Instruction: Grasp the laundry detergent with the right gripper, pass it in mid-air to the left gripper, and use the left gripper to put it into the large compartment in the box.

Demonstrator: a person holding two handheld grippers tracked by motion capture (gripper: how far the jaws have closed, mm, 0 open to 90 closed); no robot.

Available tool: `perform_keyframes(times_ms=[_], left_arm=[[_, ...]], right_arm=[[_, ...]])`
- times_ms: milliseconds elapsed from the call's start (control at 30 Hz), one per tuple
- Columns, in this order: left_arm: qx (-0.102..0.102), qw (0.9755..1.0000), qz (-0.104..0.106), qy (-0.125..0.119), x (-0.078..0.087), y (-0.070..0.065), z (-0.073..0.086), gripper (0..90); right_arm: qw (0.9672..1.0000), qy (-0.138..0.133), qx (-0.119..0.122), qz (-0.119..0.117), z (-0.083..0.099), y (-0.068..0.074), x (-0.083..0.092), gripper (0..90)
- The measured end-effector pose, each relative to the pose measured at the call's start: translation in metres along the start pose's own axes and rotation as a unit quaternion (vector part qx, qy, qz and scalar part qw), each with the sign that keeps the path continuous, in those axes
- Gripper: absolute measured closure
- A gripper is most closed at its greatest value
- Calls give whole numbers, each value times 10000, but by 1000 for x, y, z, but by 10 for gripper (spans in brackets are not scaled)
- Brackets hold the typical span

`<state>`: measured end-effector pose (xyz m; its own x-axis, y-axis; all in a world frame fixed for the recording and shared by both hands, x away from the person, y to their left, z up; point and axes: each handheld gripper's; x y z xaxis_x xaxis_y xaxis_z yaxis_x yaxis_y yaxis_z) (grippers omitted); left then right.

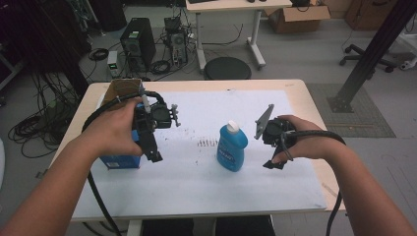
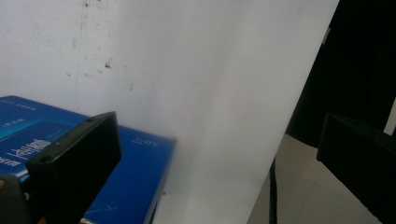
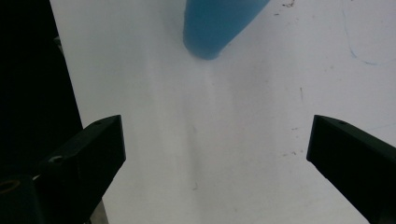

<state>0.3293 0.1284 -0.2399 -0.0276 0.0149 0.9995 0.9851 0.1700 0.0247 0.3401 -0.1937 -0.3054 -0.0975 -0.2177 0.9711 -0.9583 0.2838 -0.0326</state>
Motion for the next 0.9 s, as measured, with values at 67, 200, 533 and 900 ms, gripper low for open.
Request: perform_keyframes(times_ms=[67,200,533,900], left_arm=[[-3,10000,-2,14,-1,-2,0,5],[-26,10000,49,-2,-2,-6,1,5],[-123,9999,91,-61,-3,-10,4,5],[-262,9996,144,-18,-5,-15,2,4]], right_arm=[[10000,-55,-47,-36,2,2,-3,46],[9999,-115,-118,-43,3,4,-8,46],[9969,-624,-469,-67,9,7,-24,43],[9885,-1214,-893,-137,16,9,-41,42]])
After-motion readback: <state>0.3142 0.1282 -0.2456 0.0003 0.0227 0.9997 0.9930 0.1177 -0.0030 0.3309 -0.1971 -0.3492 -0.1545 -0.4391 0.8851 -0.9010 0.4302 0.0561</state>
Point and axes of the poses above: each handheld gripper's, and its own axes: x roughly backward along the jaws, z roughly out of its underside, y roughly to its left, and after that the axes turned 7 degrees about -x, right-handed
